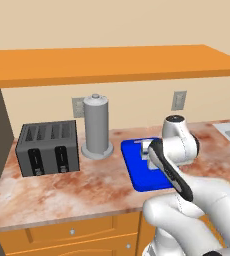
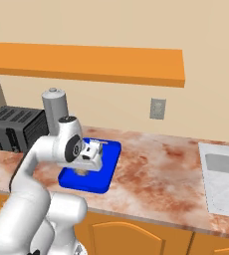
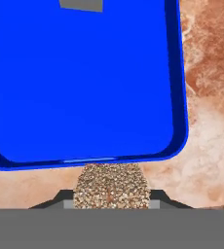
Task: Take out the milk from the fridge and place it on the tray on the counter. Then take the sugar cube near the tray and place it in the tray.
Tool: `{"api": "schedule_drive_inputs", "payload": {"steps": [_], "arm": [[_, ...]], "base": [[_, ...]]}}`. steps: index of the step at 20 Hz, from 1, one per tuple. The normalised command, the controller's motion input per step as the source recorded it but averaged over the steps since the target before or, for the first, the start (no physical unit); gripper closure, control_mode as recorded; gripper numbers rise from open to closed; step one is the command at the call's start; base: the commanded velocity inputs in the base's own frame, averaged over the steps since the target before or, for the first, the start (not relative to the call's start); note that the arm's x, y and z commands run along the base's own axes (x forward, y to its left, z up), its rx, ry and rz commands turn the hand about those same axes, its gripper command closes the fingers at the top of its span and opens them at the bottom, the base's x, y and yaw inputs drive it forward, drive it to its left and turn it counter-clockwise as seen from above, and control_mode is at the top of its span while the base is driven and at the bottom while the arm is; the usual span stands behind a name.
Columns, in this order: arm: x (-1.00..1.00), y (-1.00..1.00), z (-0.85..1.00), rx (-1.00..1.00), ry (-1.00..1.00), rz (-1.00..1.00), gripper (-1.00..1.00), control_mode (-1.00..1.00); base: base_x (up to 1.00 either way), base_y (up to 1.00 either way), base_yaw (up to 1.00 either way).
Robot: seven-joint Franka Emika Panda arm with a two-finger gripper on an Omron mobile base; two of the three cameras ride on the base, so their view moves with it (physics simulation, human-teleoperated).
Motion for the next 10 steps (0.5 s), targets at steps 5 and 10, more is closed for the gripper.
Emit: {"api": "schedule_drive_inputs", "payload": {"steps": [5, 10], "arm": [[0.36, 0.0, -0.04, 0.0, 0.11, 0.06, 1.0, -1.0], [0.22, 0.0, -0.21, 0.0, 0.02, 0.0, 1.0, -1.0]], "base": [[0.0, 0.0, 0.0], [0.0, 0.0, 0.0]]}}
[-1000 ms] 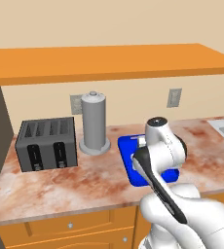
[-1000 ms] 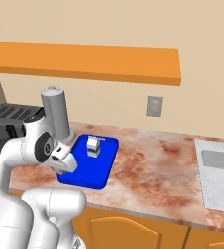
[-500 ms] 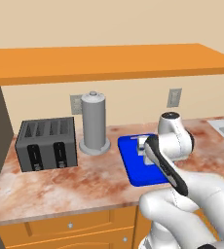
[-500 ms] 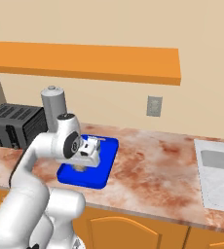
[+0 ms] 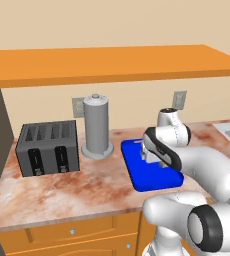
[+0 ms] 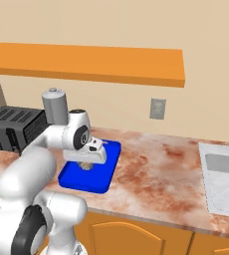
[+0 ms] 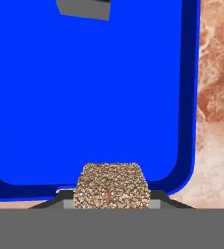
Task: Take out the milk from the fridge and place it on the tray on the counter. Then take the sugar cube near the tray and place it in the tray.
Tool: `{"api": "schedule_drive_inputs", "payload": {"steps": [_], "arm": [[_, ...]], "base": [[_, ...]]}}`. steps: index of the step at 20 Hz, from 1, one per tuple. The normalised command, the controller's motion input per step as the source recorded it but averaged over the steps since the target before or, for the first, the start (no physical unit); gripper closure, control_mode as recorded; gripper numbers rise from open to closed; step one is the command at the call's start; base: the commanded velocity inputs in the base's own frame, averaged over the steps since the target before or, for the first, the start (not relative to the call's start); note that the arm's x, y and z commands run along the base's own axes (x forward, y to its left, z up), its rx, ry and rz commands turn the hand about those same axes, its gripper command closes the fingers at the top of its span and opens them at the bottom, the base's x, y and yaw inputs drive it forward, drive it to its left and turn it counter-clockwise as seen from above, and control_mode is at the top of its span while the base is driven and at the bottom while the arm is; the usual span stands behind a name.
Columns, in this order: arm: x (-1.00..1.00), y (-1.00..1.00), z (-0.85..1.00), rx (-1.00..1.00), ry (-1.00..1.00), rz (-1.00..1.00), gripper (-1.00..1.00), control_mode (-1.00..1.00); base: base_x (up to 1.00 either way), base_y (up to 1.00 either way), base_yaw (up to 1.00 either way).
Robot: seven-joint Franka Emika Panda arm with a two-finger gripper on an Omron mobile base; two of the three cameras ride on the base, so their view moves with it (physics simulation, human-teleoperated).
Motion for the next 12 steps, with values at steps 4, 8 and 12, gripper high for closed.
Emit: {"api": "schedule_drive_inputs", "payload": {"steps": [4, 8, 12], "arm": [[0.13, 0.0, -0.36, 0.0, 0.0, 0.0, 1.0, -1.0], [0.02, 0.0, -0.45, 0.0, 0.0, 0.0, 1.0, -1.0], [0.11, 0.0, -0.44, 0.01, 0.0, 0.0, 1.0, -1.0]], "base": [[0.0, 0.0, 0.0], [0.0, 0.0, 0.0], [0.0, 0.0, 0.0]]}}
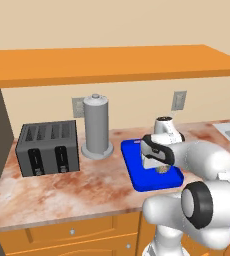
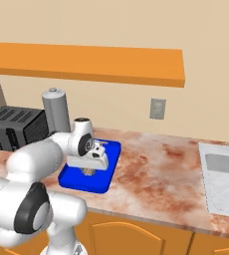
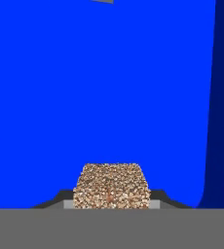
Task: Take out the milk from the fridge and place it on the tray on the counter. Then take the sugar cube near the tray and place it in the tray.
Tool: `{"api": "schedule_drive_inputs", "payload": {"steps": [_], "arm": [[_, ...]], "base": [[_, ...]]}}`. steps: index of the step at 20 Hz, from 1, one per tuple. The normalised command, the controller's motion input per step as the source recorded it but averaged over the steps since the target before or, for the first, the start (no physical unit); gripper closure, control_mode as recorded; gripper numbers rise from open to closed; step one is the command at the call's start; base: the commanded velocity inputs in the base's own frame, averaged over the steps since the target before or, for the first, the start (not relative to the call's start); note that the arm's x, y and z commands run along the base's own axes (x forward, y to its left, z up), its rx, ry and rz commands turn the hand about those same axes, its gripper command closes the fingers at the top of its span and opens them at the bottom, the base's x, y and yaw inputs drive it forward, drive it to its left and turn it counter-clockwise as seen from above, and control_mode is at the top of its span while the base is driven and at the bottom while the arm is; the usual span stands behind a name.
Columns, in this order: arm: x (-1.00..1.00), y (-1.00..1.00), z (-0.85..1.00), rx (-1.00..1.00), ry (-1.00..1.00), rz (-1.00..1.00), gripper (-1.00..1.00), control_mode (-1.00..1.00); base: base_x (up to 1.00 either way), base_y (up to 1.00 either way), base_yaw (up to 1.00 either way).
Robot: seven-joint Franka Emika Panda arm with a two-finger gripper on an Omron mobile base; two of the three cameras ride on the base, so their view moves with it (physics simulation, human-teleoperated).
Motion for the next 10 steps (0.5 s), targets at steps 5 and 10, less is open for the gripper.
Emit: {"api": "schedule_drive_inputs", "payload": {"steps": [5, 10], "arm": [[0.19, 0.0, -0.33, 0.02, 0.0, 0.0, 1.0, -1.0], [0.06, 0.0, -0.2, 0.02, 0.0, 0.0, 1.0, -1.0]], "base": [[0.0, 0.0, 0.0], [0.0, 0.0, 0.0]]}}
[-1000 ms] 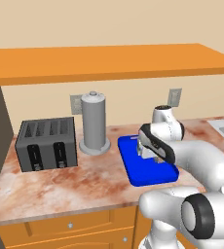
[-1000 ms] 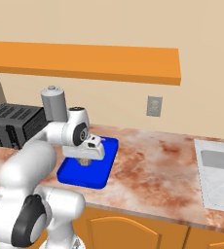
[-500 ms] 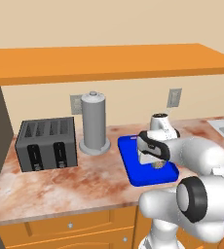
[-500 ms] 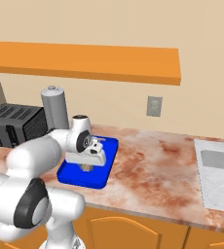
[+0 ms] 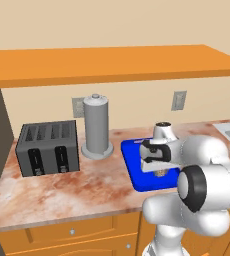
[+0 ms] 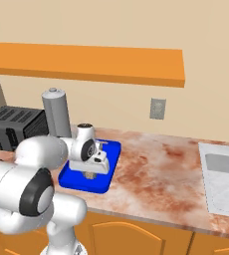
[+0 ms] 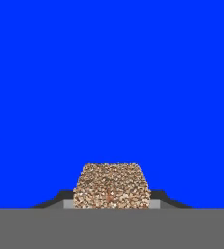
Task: Take out the milk from the fridge and place it on the tray on the counter. Then take the sugar cube near the tray and place it in the tray.
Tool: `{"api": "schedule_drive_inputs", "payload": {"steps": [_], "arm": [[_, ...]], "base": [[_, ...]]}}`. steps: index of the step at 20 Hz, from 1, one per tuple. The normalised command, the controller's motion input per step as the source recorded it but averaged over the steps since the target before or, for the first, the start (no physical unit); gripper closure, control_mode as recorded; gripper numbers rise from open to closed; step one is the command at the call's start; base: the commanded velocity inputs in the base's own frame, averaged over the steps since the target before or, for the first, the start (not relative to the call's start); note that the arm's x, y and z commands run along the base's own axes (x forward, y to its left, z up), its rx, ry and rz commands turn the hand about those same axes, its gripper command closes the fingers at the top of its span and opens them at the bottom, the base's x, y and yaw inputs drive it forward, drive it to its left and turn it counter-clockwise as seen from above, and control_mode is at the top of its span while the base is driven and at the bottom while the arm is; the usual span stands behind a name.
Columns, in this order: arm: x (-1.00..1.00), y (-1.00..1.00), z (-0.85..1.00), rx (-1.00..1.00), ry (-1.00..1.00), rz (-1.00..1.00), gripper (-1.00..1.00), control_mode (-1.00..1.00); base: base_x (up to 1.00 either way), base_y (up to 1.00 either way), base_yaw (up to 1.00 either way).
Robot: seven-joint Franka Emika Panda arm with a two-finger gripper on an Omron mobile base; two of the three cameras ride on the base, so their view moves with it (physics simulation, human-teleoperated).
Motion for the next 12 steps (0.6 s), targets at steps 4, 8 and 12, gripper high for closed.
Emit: {"api": "schedule_drive_inputs", "payload": {"steps": [4, 8, 12], "arm": [[0.09, 0.0, -0.18, 0.01, 0.0, 0.0, 1.0, -1.0], [0.01, 0.0, -0.16, 0.01, 0.0, 0.0, 1.0, -1.0], [0.01, 0.0, -0.13, 0.0, 0.0, 0.0, -1.0, -1.0]], "base": [[0.0, 0.0, 0.0], [0.0, 0.0, 0.0], [0.0, 0.0, 0.0]]}}
